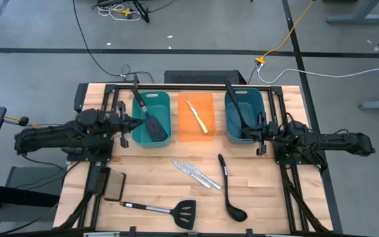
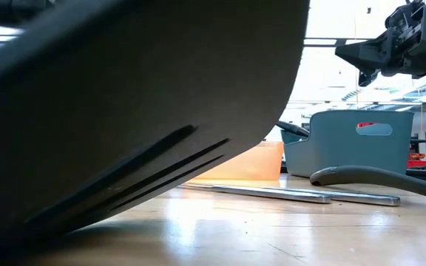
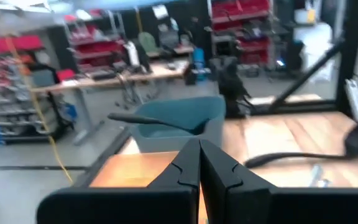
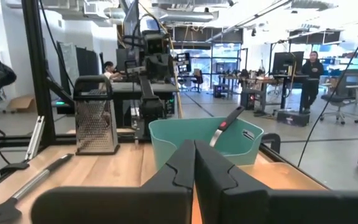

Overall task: Pick & Place Kitchen Items
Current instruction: Put the black spatula into the green bin

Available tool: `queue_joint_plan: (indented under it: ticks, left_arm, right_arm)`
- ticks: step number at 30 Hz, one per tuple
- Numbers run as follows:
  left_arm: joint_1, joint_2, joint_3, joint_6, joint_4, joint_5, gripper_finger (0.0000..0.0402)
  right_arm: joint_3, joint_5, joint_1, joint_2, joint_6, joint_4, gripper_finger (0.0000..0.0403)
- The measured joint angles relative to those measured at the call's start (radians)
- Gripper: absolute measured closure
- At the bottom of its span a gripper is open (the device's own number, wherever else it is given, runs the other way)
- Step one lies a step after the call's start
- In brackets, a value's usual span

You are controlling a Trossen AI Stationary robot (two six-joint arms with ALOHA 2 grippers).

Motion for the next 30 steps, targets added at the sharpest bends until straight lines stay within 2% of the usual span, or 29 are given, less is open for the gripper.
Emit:
queue_joint_plan:
  ticks: [4,8,13,17,21,23,26,30]
  left_arm:
    - [-0.098,0.199,0.125,0.005,-0.030,0.000,0.0398]
    - [-0.221,0.389,0.288,-0.019,-0.169,-0.020,0.0394]
    - [-0.360,0.590,0.500,-0.112,-0.416,-0.107,0.0358]
    - [-0.462,0.725,0.625,-0.217,-0.563,-0.127,0.0316]
    - [-0.560,0.846,0.715,-0.312,-0.691,-0.106,0.0273]
    - [-0.610,0.904,0.749,-0.348,-0.750,-0.126,0.0256]
    - [-0.683,0.995,0.791,-0.396,-0.820,-0.172,0.0238]
    - [-0.762,1.108,0.820,-0.448,-0.866,-0.163,0.0222]
  right_arm:
    - [0.000,0.000,0.000,0.000,0.004,-0.001,0.0394]
    - [0.000,0.000,0.000,0.000,0.008,-0.005,0.0394]
    - [0.000,0.000,0.000,0.000,0.027,-0.023,0.0393]
    - [0.000,0.000,0.000,0.001,0.034,-0.032,0.0392]
    - [0.000,-0.001,0.000,0.001,0.044,-0.043,0.0392]
    - [0.000,-0.001,0.000,0.001,0.053,-0.053,0.0392]
    - [0.000,0.000,0.000,0.001,0.053,-0.069,0.0392]
    - [0.000,0.000,0.000,0.002,0.066,-0.067,0.0392]
